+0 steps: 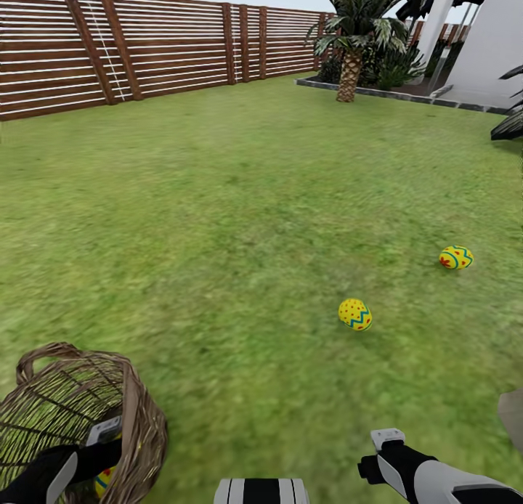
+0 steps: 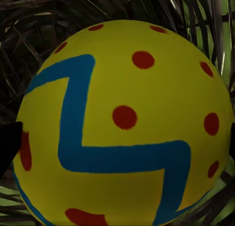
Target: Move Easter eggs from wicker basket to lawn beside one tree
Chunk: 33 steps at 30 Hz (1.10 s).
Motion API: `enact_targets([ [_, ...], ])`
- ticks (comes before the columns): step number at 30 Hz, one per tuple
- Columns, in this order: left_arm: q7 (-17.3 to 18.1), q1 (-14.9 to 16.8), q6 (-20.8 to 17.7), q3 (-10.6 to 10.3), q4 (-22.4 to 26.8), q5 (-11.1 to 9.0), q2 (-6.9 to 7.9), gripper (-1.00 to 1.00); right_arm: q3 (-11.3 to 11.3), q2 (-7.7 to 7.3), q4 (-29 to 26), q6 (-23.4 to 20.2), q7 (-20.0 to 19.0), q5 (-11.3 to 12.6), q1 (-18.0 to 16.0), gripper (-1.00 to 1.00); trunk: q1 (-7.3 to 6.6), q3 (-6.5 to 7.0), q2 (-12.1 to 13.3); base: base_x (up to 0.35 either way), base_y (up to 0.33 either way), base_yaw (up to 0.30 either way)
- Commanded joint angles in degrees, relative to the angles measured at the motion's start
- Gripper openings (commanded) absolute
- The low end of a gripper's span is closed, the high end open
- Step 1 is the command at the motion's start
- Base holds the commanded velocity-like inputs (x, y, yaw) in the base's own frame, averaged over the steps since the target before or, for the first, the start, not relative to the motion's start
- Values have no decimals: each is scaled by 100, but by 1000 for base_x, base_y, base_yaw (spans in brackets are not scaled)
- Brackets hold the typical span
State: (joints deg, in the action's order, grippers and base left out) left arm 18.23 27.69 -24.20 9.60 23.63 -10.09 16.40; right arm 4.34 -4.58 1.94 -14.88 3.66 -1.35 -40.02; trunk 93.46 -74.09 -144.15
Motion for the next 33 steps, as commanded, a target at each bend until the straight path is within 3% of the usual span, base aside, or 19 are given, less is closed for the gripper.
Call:
enact_targets([
  [1,17,-1,-52,25,2,-30,-4,-100,41,1,8,-17,3,-14,-6,100,-3,19,0,0,0,0],
  [16,27,-1,-69,32,0,-36,-61,-100,41,18,8,-21,3,-14,-6,100,-42,351,20,-26,-6,0],
  [20,21,-1,-52,16,-7,-3,-203,-100,41,19,8,-19,3,-16,-6,100,-47,395,23,-6,253,0],
  [29,9,-1,-33,16,-12,-2,-216,-100,41,19,9,-17,3,-17,-6,100,-50,418,24,0,269,0],
  [33,1,-1,-31,13,-16,2,-221,-100,41,19,11,-17,3,-17,-6,100,-60,506,29,0,85,0],
])
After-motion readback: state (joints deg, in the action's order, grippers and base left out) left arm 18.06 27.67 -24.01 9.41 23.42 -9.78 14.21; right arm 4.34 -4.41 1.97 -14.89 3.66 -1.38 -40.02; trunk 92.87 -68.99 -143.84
